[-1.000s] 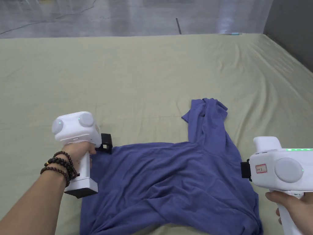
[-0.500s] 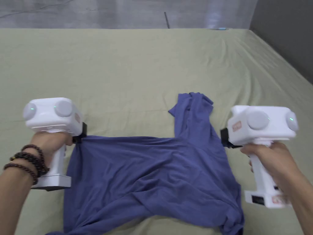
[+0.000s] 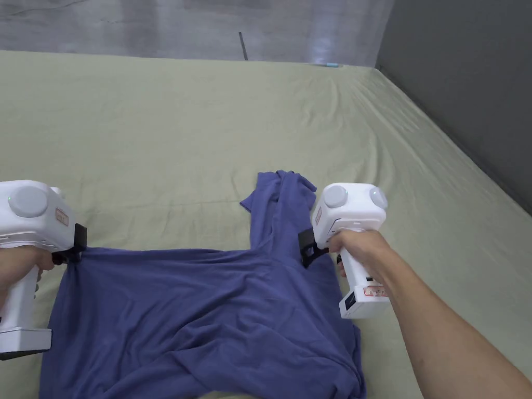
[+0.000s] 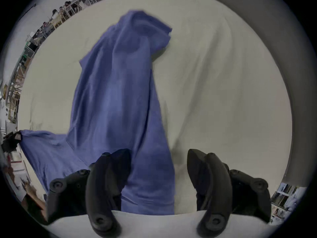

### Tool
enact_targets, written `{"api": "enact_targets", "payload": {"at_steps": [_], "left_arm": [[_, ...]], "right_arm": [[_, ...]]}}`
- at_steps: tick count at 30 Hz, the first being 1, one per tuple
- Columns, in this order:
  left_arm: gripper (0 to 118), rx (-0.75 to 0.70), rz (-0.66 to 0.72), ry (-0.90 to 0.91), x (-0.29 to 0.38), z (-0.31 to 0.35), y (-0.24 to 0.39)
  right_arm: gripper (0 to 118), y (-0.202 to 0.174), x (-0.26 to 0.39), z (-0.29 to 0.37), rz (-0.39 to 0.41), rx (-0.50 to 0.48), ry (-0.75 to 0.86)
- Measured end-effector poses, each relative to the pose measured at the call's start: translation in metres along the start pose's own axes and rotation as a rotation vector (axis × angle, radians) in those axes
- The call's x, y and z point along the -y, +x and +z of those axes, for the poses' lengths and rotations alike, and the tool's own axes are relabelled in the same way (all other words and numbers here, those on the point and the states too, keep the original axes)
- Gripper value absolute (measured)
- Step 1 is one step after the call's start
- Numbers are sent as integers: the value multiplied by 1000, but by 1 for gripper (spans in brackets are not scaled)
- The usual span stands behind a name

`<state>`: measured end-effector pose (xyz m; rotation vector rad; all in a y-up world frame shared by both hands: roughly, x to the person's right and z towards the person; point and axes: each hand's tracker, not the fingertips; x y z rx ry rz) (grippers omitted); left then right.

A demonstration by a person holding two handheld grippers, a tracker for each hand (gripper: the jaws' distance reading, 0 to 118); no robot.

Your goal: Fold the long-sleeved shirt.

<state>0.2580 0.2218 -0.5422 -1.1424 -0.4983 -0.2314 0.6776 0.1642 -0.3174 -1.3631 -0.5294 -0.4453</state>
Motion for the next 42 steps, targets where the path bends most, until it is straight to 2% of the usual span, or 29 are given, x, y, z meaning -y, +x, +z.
{"api": "enact_targets", "payload": {"at_steps": [2, 3, 4, 5, 6, 8, 15, 19, 23, 29, 32, 35, 37, 39, 42], "left_arm": [[3, -1, -3, 1, 2, 0, 1], [3, 0, -4, -1, 2, -1, 1], [3, 1, -3, -1, 3, -1, 0], [3, 3, -3, -1, 4, 0, -1], [3, 9, -3, -1, 6, 1, -2], [3, 14, 1, 9, 7, 6, -4], [3, 96, 17, 176, 7, 70, -7], [3, 127, 33, 321, -6, 128, -8], [3, 146, 53, 478, -38, 193, -12], [3, 89, 37, 662, -118, 274, -6], [3, 71, 13, 729, -167, 307, 1], [3, 31, 52, 767, -218, 338, 3], [3, -10, 80, 801, -245, 359, 6], [3, -7, 82, 852, -266, 377, 9], [3, -38, 76, 879, -287, 391, 15]], "right_arm": [[71, -3, 5, 1, -16, 13, 45], [61, -2, 6, 6, -40, -5, 49], [38, -6, 10, 12, -66, -44, 57], [3, -9, 12, 16, -40, -8, 62], [3, -10, 15, 22, -10, 19, 92], [3, -8, 21, 37, -15, 0, 126], [3, 11, 32, 137, -58, -164, 354], [3, 11, 27, 213, -43, -222, 509], [3, 0, 13, 291, 9, -210, 654], [3, -18, -47, 382, 38, -163, 837], [3, -29, -86, 428, 35, -149, 927], [3, -42, -123, 478, 47, -105, 989], [3, -47, -141, 510, 16, -70, 1043], [3, -51, -157, 542, -14, -92, 1065], [3, -59, -168, 569, -7, -63, 1131]]}}
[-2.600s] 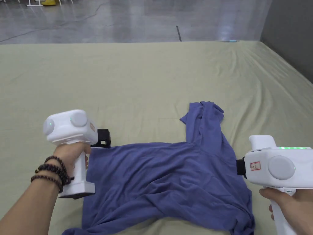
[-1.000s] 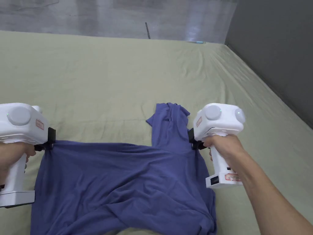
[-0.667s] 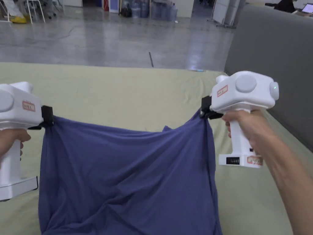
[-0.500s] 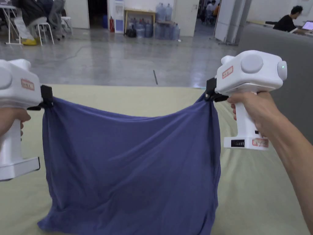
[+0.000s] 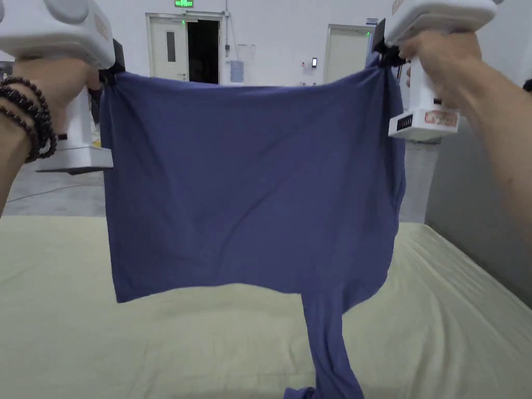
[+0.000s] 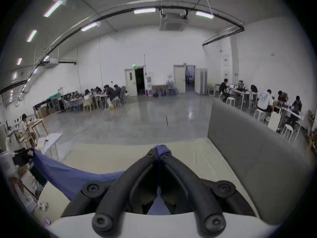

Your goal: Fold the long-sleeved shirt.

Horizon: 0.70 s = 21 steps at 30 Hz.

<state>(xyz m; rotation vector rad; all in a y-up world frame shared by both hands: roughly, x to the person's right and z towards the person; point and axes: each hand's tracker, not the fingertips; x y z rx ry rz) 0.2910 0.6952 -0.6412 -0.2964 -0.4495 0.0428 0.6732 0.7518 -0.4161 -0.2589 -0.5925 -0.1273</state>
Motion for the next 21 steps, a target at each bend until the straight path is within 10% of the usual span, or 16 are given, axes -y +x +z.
{"api": "enact_targets", "payload": {"at_steps": [21], "left_arm": [[3, 40, -7, -102, 121, -33, -3]], "right_arm": [[3, 36, 110, -48, -78, -32, -111]]}}
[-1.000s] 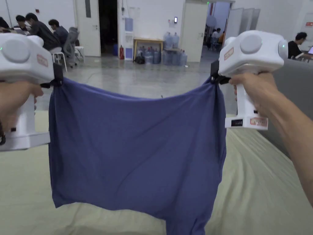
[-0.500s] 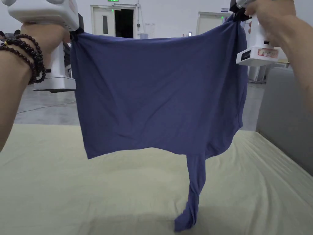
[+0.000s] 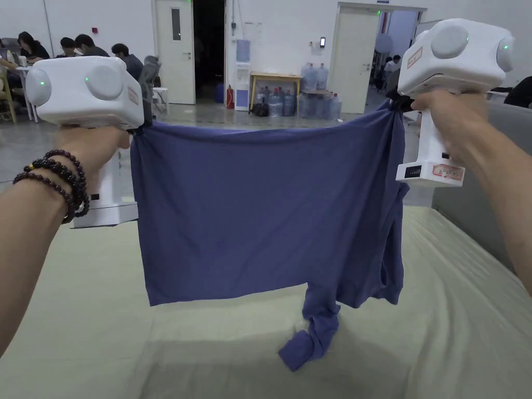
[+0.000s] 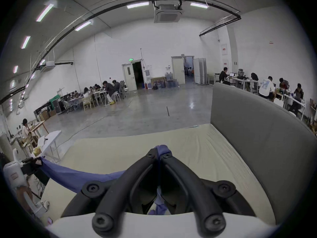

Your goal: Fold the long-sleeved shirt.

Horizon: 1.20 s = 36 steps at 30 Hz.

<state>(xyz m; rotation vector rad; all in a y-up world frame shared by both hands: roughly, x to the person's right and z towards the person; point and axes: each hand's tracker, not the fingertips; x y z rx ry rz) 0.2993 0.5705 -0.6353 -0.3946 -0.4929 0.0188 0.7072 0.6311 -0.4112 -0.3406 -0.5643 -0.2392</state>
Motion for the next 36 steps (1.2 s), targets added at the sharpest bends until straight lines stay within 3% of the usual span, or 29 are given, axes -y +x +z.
{"api": "enact_targets", "payload": {"at_steps": [7, 12, 20, 24, 28, 36], "left_arm": [[3, 53, 16, -6, 91, 68, -21], [3, 67, -5, -8, 181, 131, -34], [3, 26, -23, -31, 314, 245, -50], [3, -18, -20, -91, 383, 290, -63], [3, -38, -38, -199, 446, 315, -84], [3, -77, -42, -411, 523, 326, -102]], "right_arm": [[3, 29, 92, 63, -9, -58, -34], [3, 45, 184, 121, 51, -86, -73], [3, 66, 329, 229, 62, -177, -171], [3, 75, 405, 275, 78, -208, -311], [3, 84, 477, 307, 95, -178, -462], [3, 90, 575, 294, 121, -135, -778]]}}
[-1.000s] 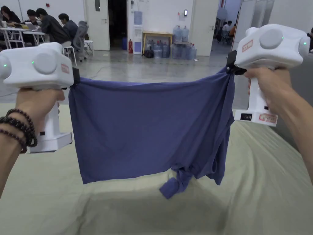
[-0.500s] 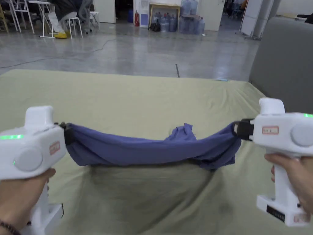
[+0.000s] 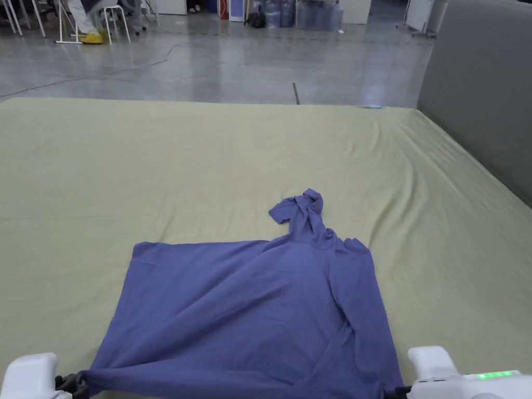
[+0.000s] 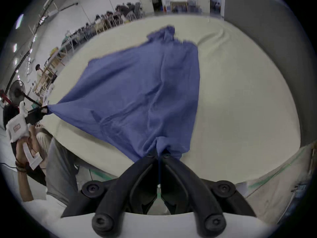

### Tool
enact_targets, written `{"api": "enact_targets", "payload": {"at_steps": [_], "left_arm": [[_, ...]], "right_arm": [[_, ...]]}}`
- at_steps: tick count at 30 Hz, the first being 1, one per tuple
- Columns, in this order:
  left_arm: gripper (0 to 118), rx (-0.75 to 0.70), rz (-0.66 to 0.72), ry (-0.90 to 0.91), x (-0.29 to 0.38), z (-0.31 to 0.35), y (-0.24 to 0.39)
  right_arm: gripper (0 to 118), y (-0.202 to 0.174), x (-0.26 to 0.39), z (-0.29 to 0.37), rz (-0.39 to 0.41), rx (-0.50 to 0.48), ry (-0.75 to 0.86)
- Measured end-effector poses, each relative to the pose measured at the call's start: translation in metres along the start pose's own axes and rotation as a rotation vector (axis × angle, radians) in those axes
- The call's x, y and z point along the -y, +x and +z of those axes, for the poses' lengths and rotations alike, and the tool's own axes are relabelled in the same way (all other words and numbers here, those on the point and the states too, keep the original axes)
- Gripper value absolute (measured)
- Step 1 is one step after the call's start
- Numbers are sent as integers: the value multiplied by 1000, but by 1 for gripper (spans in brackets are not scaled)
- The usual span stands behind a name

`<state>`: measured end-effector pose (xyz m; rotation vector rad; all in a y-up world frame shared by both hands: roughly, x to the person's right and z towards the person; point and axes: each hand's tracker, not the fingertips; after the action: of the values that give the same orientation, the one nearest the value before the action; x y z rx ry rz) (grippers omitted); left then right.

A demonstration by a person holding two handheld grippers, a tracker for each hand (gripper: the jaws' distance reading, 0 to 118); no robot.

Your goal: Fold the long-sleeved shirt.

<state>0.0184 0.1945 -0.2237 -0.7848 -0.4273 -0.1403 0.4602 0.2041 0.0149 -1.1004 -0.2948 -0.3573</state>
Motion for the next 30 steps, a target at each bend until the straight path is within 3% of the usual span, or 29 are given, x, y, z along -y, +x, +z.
{"api": "enact_targets", "payload": {"at_steps": [3, 7, 8, 9, 10, 11, 12, 13, 16, 18, 19, 20, 21, 22, 24, 30], "left_arm": [[3, 7, 8, -29, 6, -10, 2], [5, -6, 14, -47, 10, -16, 4], [22, -5, 21, -41, 10, -17, 3], [66, 1, 30, -41, 9, -17, 0], [112, 0, 39, -56, 7, -17, -1], [118, -7, 49, -102, 4, -18, -3], [118, 12, 60, -150, 1, -11, -4], [118, 9, 62, -74, 2, -3, -8], [118, 14, 48, -13, -19, 20, -3], [112, 23, 40, 29, -43, 22, 0], [112, 37, 37, 45, -52, 22, 2], [90, 41, 33, 59, -59, 22, 5], [38, 39, 22, 66, -65, 16, 9], [0, -18, -35, 45, -67, 11, 14], [0, 21, -73, 24, -77, -7, 22], [0, 55, -72, 54, -124, -38, 46]], "right_arm": [[3, -1, -3, -22, 13, 64, -52], [3, -1, -5, -34, -2, 50, -87], [10, -1, -6, -30, -2, 50, -83], [39, -3, -6, -24, 8, 48, -82], [93, -4, -8, -18, 14, 56, -75], [118, -4, -10, -13, 18, 84, -69], [115, -3, -12, -8, 28, 109, -69], [115, -4, -15, 3, 42, 103, 34], [113, -3, -29, 19, 4, 125, 80], [99, -3, -37, 54, -20, 143, 137], [99, -3, -40, 60, -25, 137, 165], [69, -4, -42, 63, -28, 138, 193], [14, -3, -48, 50, -34, 136, 176], [2, -3, -49, 47, -47, 144, 192], [2, -2, -56, 36, -31, 123, 128], [2, 0, -126, 18, -6, 131, 179]]}}
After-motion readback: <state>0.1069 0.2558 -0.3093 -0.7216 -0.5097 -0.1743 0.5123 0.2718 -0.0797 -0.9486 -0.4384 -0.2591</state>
